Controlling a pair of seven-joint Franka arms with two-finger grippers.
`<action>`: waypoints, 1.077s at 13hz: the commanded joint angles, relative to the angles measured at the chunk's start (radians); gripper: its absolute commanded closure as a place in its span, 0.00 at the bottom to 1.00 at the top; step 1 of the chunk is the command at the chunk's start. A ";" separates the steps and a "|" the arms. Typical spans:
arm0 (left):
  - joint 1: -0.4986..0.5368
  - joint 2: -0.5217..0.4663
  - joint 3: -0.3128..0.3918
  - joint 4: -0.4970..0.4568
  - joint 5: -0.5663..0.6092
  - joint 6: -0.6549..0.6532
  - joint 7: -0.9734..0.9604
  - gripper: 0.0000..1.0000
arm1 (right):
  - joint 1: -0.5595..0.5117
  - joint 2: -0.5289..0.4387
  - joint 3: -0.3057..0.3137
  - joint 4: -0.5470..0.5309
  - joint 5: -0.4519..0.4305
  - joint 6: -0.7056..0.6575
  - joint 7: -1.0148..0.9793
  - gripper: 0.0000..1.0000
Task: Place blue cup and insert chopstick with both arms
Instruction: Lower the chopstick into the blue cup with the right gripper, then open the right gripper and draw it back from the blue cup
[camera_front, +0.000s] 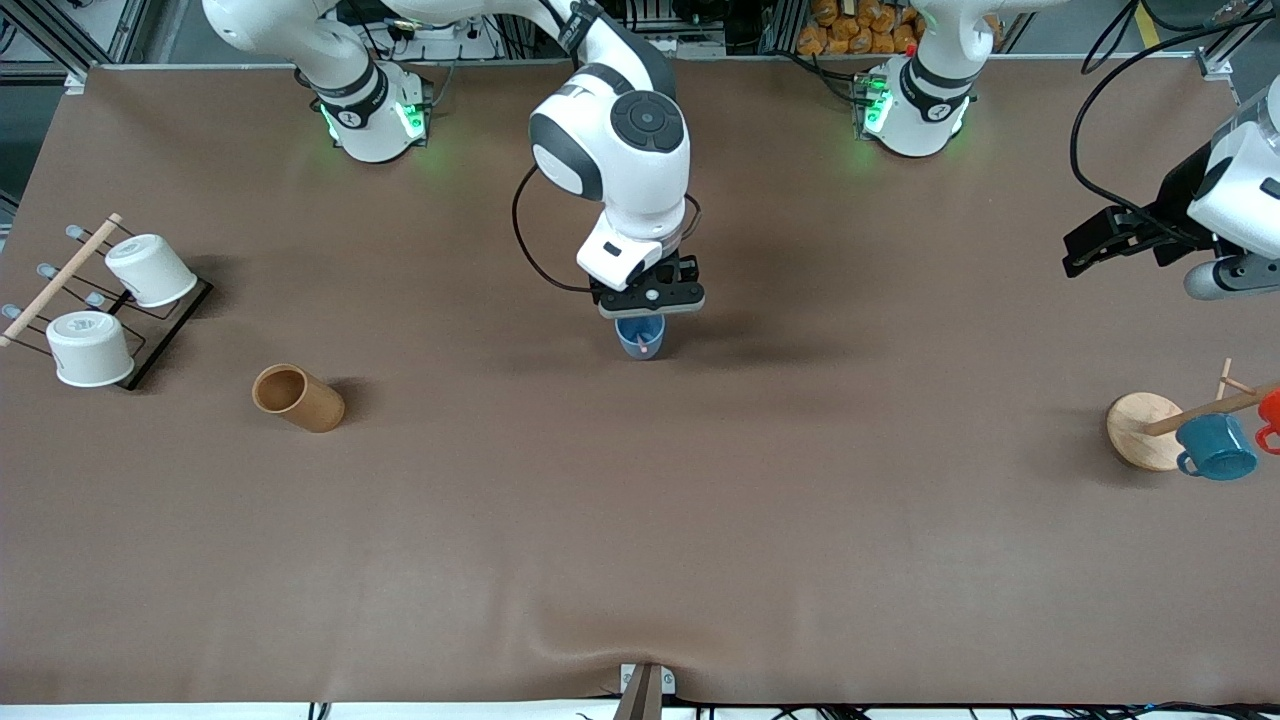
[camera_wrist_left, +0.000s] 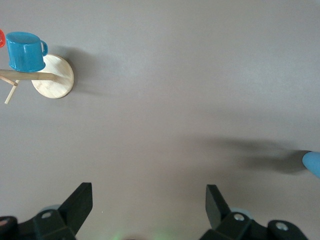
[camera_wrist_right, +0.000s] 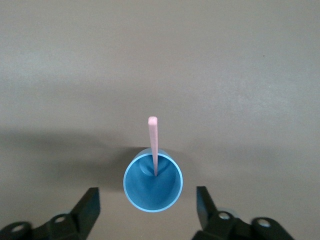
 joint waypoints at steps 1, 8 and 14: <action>0.003 -0.011 -0.003 -0.006 -0.003 0.005 -0.001 0.00 | -0.022 -0.055 0.006 0.002 -0.020 -0.054 0.010 0.00; 0.002 -0.010 -0.003 -0.008 -0.003 0.005 -0.004 0.00 | -0.275 -0.217 0.011 0.000 -0.005 -0.243 -0.418 0.00; 0.002 -0.013 -0.003 -0.006 -0.003 0.005 -0.002 0.00 | -0.649 -0.366 0.015 -0.016 0.073 -0.401 -0.772 0.00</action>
